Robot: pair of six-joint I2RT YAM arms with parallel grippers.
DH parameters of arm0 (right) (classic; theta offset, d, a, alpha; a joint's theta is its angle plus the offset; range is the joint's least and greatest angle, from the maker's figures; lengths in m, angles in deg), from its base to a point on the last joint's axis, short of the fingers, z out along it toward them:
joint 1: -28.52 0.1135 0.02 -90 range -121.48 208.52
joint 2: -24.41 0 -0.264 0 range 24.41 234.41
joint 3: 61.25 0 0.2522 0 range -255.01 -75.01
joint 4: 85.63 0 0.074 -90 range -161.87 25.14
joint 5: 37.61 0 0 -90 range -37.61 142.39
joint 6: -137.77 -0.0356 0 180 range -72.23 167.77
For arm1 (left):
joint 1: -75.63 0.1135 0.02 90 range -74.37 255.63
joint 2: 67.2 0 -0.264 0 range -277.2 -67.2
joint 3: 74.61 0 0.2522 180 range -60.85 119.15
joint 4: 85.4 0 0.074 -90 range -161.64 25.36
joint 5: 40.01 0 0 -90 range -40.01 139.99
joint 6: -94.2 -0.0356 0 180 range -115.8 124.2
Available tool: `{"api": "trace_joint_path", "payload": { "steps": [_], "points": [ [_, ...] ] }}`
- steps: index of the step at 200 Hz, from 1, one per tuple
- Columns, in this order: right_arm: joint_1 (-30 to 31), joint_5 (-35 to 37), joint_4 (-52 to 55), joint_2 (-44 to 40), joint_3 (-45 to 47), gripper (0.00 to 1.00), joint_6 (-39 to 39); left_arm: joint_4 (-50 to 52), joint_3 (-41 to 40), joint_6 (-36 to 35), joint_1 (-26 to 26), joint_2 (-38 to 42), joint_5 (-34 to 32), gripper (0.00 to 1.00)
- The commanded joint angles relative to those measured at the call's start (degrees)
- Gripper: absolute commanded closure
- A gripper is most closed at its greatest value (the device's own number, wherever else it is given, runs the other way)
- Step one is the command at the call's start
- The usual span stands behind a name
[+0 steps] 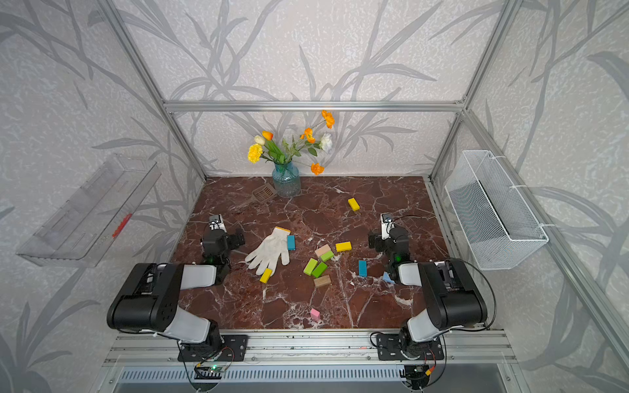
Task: Assemble the letter c with building blocks
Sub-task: Pick up the building block from the center of the board.
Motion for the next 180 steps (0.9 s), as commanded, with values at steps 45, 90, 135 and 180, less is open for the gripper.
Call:
{"api": "trace_joint_path", "payload": {
  "steps": [45, 90, 135, 180],
  "points": [
    [0.02, -0.18, -1.07, 0.24, -0.9, 0.01, 0.19, -0.55, 1.05, -0.75, 0.23, -0.1, 0.32, 0.0],
    [0.02, -0.19, -1.07, 0.24, -0.94, 0.01, 0.15, -0.57, 1.02, -0.75, 0.23, -0.14, 0.17, 0.0],
    [0.09, -1.44, -3.54, -1.79, -0.26, 0.04, 1.42, -1.02, 0.84, -3.1, 0.14, 1.31, 3.19, 0.1],
    [6.41, 0.2, 31.04, -19.22, -8.13, 0.08, 3.66, 34.29, 10.39, -0.89, -4.45, 21.72, -1.04, 0.1]
  ]
}}
